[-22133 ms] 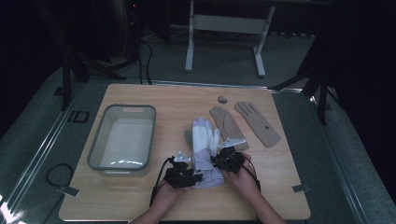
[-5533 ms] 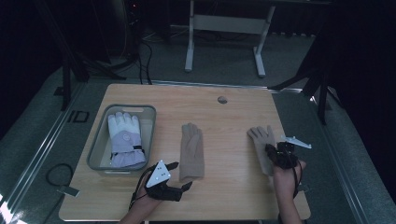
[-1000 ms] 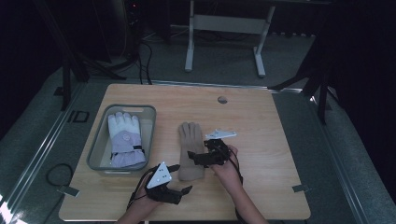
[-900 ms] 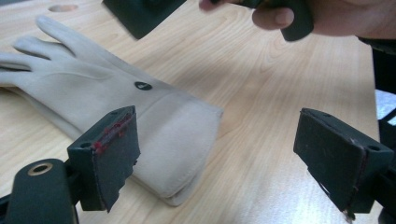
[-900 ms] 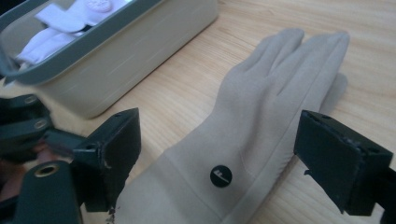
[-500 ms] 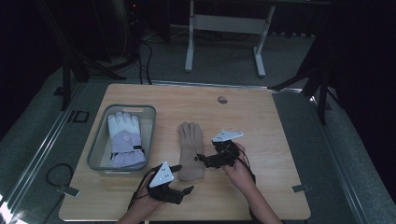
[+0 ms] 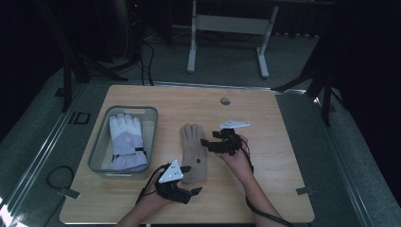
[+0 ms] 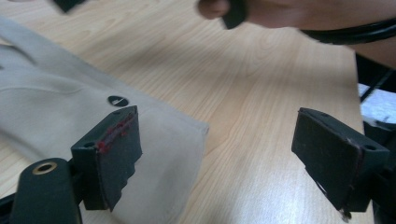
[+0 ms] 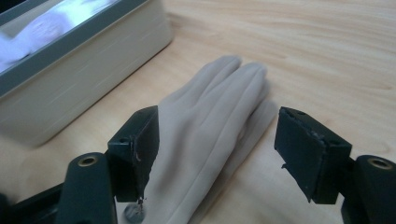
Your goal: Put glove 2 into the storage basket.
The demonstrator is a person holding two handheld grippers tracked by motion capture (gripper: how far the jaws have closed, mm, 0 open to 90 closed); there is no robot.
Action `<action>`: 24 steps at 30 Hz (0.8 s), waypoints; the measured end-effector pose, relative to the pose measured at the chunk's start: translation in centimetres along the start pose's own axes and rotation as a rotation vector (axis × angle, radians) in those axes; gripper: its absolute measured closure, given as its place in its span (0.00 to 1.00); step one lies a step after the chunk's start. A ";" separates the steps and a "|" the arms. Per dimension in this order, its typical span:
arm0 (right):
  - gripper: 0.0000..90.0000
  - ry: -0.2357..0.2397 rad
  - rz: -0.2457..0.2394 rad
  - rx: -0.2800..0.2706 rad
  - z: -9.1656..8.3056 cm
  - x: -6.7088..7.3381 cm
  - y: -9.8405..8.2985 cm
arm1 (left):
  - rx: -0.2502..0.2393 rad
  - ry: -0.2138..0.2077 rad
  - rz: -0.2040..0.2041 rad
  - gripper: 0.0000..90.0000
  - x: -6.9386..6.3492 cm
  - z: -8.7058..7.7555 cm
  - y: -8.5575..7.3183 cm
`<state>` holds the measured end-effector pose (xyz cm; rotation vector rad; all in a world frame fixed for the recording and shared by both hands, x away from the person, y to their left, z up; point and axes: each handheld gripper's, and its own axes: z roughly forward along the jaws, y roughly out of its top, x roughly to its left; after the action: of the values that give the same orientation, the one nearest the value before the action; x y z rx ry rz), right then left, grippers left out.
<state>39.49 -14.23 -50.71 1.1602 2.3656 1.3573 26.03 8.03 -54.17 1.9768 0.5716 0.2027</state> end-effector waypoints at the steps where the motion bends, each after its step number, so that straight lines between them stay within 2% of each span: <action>1: 0.35 0.006 0.009 0.004 0.5 -0.2 0.2 | 0.005 -0.005 0.009 0.23 0.1 0.1 0.2; 3: 0.35 -0.001 0.017 0.005 1.0 -0.3 0.3 | 0.016 0.000 0.016 0.24 0.1 0.3 0.3; 4: 0.35 0.004 0.030 0.011 1.6 -0.5 0.3 | 0.034 0.002 0.034 0.24 0.2 0.7 0.6; 5: 0.34 0.001 0.041 0.029 2.8 -0.7 0.2 | 0.044 0.006 0.038 0.26 0.3 0.9 0.6; 6: 0.34 0.001 0.047 0.039 3.2 -0.8 0.1 | 0.052 0.007 0.041 0.28 0.4 1.0 0.6; 12: 0.33 0.003 0.086 0.114 5.9 -1.5 -1.1 | 0.100 0.003 0.033 0.33 0.9 1.4 0.1; 14: 0.35 0.001 0.070 0.125 6.2 -1.6 -1.5 | 0.114 0.010 0.035 0.34 1.0 1.4 0.0; 18: 0.62 0.046 0.040 0.136 6.1 -1.4 -1.6 | 0.139 0.005 0.034 0.35 1.2 1.5 -0.2; 19: 0.66 0.060 0.037 0.137 6.0 -1.4 -1.6 | 0.150 0.008 0.037 0.35 1.2 1.6 -0.2; 20: 0.71 0.051 0.021 0.136 5.9 -1.2 -1.5 | 0.158 0.007 0.040 0.35 1.1 1.6 -0.3; 21: 0.71 0.051 0.021 0.136 5.9 -1.2 -1.5 | 0.158 0.007 0.040 0.35 1.1 1.6 -0.3; 22: 0.74 0.039 -0.004 0.132 5.8 -1.0 -1.5 | 0.179 0.015 0.057 0.35 1.2 1.8 -0.4; 23: 0.77 -0.016 -0.097 0.120 5.7 0.1 -1.5 | 0.184 0.020 0.056 0.35 1.2 1.9 -0.5; 24: 0.77 -0.029 -0.114 0.116 5.6 0.3 -1.6 | 0.187 0.029 0.055 0.35 1.3 1.9 -0.6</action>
<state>41.20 -10.75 -55.13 1.0472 2.4773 1.1732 27.75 7.32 -55.74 2.1753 0.5730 0.2188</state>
